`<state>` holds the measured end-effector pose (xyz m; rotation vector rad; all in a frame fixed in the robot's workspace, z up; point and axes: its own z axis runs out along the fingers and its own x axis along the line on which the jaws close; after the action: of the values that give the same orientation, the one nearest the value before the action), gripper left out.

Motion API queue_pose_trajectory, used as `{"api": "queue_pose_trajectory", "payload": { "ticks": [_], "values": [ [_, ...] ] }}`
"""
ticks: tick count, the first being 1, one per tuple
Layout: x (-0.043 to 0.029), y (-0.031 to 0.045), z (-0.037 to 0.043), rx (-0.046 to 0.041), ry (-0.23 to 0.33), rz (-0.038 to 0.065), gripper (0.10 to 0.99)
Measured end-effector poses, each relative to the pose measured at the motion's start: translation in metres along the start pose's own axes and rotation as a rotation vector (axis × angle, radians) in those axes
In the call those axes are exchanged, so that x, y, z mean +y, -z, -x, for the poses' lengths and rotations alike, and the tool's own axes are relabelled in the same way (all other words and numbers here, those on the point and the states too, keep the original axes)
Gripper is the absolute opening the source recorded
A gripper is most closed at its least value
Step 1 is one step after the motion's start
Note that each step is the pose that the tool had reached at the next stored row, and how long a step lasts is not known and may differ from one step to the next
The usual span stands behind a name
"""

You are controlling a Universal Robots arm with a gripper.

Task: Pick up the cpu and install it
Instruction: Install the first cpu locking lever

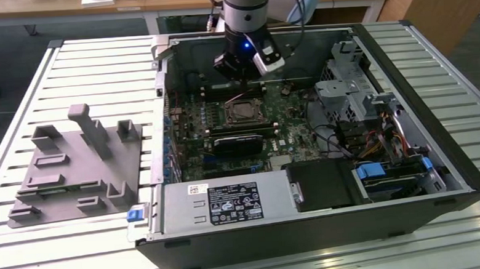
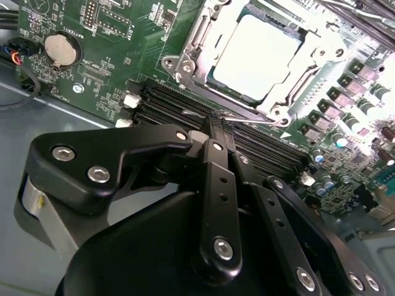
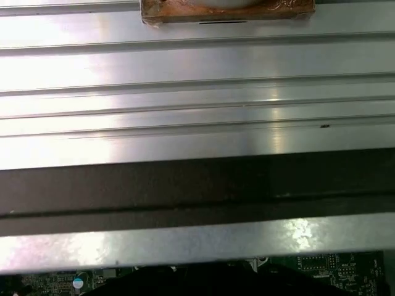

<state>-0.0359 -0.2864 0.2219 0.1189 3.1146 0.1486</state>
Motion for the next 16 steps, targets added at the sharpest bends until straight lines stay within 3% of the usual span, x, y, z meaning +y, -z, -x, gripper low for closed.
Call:
{"api": "queue_pose_trajectory", "payload": {
  "ticks": [16],
  "values": [
    [-0.0005, -0.0099, 0.0060, -0.0002, 0.000, -0.002, 0.106]
  ]
}}
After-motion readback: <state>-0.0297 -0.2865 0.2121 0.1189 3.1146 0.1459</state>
